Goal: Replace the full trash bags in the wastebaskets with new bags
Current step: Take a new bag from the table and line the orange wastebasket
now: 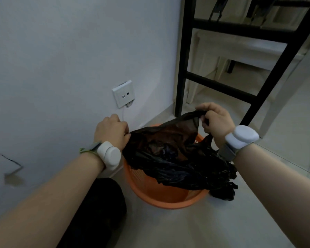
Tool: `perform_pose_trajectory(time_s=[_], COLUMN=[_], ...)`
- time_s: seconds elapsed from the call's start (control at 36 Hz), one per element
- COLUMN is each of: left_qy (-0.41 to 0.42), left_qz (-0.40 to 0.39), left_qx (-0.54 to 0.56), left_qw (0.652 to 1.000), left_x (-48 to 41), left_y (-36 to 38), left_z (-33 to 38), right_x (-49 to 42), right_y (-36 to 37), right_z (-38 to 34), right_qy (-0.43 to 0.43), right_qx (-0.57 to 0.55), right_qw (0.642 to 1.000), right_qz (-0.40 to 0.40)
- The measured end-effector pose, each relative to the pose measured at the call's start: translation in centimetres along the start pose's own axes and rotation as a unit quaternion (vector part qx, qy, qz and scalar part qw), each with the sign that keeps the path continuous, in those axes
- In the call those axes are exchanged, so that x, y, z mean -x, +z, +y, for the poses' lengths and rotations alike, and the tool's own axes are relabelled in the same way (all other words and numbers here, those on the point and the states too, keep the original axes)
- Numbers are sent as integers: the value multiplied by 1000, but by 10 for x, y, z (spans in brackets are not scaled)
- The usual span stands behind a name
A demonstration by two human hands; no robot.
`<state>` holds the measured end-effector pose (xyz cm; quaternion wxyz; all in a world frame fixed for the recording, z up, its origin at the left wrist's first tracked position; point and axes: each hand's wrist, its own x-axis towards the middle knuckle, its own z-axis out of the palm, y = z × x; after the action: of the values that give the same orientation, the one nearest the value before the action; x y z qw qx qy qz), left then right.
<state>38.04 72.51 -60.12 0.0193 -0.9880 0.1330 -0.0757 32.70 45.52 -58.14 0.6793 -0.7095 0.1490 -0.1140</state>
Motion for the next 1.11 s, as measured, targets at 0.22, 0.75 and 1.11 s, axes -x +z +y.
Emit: perform_pose_trajectory(time_s=[0.22,0.75,1.11], left_qy=[-99,-11,2], left_qz=[-79,-156,-237], left_qx=[342,347,339], left_qw=[931,925,910], left_x=[-4,-10,-27], left_y=[18,20,48], left_z=[16,19,15], right_x=[4,-9,-20], right_y=[-10,-21,-19], right_z=[-5,23,46], right_qy=[40,-12,9], right_qx=[74,405,376], right_qw=[996,912,916], right_qz=[-22,-58,-136])
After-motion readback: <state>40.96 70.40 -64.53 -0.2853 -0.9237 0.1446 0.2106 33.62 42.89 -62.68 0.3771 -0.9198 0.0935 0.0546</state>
